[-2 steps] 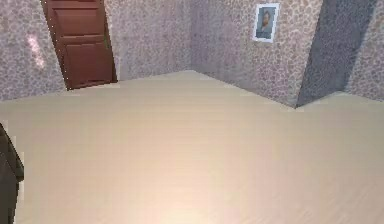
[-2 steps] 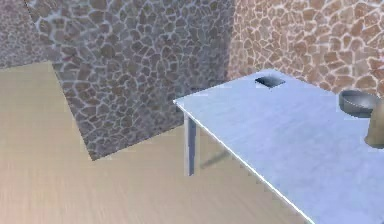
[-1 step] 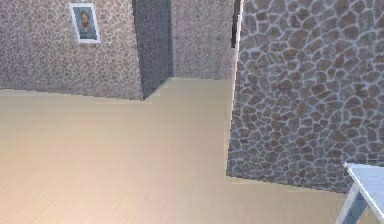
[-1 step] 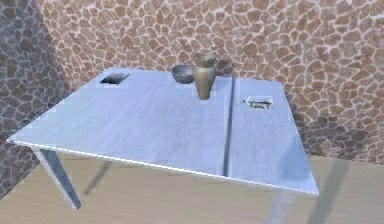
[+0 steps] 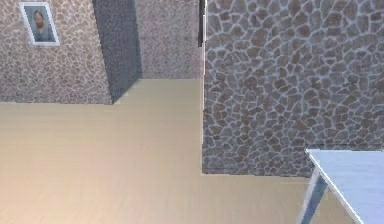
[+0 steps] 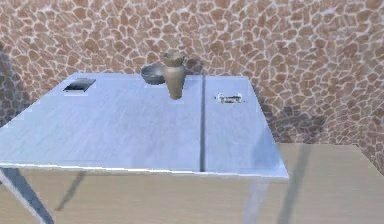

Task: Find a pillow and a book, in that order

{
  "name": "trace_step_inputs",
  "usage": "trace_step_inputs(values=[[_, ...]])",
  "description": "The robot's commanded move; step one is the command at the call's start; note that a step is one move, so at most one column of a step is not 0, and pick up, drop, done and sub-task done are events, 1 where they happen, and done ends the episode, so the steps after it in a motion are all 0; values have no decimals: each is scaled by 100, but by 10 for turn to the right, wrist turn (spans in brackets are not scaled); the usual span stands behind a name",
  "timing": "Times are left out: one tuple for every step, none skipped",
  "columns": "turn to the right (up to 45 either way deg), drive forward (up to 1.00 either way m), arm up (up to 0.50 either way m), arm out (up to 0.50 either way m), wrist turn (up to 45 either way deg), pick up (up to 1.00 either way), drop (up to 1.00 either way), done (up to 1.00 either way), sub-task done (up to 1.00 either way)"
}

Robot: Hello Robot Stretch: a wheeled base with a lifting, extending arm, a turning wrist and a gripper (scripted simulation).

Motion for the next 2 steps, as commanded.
trace_step_inputs(values=[[30,0,0,0,0,0,0,0,0],[0,45,0,0,0,0,0,0,0]])
